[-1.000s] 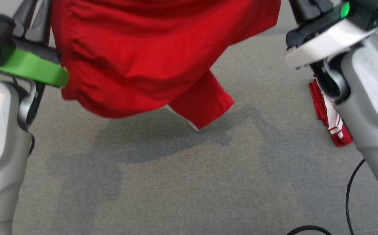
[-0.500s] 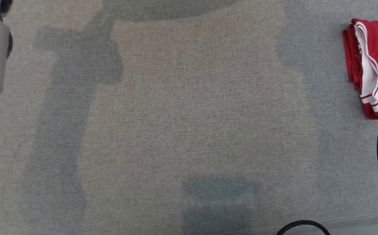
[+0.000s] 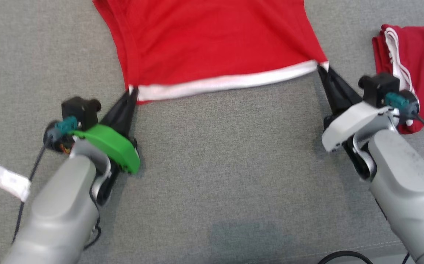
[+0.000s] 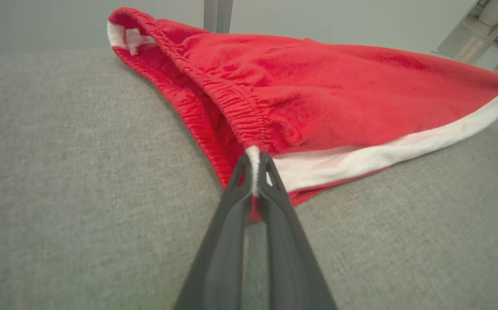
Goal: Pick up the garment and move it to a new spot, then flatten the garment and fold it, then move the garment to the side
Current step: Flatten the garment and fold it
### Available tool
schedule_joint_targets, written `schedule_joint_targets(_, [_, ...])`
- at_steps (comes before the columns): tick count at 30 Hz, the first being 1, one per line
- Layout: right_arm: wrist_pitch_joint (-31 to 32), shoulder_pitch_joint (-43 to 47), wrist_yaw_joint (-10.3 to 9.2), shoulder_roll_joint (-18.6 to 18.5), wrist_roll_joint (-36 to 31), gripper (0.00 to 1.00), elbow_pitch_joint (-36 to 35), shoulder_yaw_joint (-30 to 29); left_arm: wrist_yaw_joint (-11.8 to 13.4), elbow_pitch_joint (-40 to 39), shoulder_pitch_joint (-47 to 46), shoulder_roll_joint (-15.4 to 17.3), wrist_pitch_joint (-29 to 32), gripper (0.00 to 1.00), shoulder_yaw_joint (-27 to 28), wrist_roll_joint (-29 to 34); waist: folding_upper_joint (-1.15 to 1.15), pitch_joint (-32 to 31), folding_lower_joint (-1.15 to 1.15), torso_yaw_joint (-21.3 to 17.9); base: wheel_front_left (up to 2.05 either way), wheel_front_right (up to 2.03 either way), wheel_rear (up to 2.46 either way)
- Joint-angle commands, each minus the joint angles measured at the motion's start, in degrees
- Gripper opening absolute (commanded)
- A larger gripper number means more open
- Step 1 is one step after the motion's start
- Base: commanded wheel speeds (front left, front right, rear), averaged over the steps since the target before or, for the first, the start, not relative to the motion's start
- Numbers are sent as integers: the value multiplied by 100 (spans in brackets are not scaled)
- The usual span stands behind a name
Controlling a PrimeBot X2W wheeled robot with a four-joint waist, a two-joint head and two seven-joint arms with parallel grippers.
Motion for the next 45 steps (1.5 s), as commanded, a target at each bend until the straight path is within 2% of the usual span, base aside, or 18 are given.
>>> schedule_joint_targets(1, [-11, 215, -13, -36, 26, 0, 22, 6, 10, -3, 236, 36, -12, 0, -56, -86, -1, -404, 0, 29, 0, 0, 0])
schedule_joint_targets(4, [-11, 771, -13, 5, 157, 0, 53, -153, 10, -102, 930, 69, 1, 0, -226, -272, -1, -693, 0, 53, 0, 0, 0])
schedule_joint_targets(7, [-11, 1347, -13, 88, 208, 0, 15, -256, 10, -161, 1567, 52, 4, 0, -168, -371, -1, -1032, 0, 101, 0, 0, 0])
schedule_joint_targets(16, [-11, 2825, -14, 213, 102, 0, -158, -449, 11, -442, 3103, -158, -2, 0, 619, -122, -1, -2060, 0, 239, 0, 0, 0])
schedule_joint_targets(20, [-12, 3349, -14, 204, 38, 0, -354, -380, 11, -665, 3686, -310, -4, 0, 1089, 128, -1, -2284, 0, 219, 0, 0, 0])
schedule_joint_targets(29, [-12, 4322, -13, 273, -115, 0, -678, -329, 10, -910, 4487, -594, -4, 0, 1315, 475, -1, -2440, 0, 368, 0, 0, 0])
schedule_joint_targets(38, [-12, 3903, -13, 211, -208, 0, -1159, -603, 10, -1546, 4261, -636, -5, 0, 1553, 744, -1, -2182, 0, 612, 0, 0, 0])
schedule_joint_targets(45, [-12, 2533, -13, -35, -360, 0, -1155, -763, 10, -2310, 3571, -787, -5, 0, 1656, 896, -1, -1519, 0, 1024, 0, 0, 0])
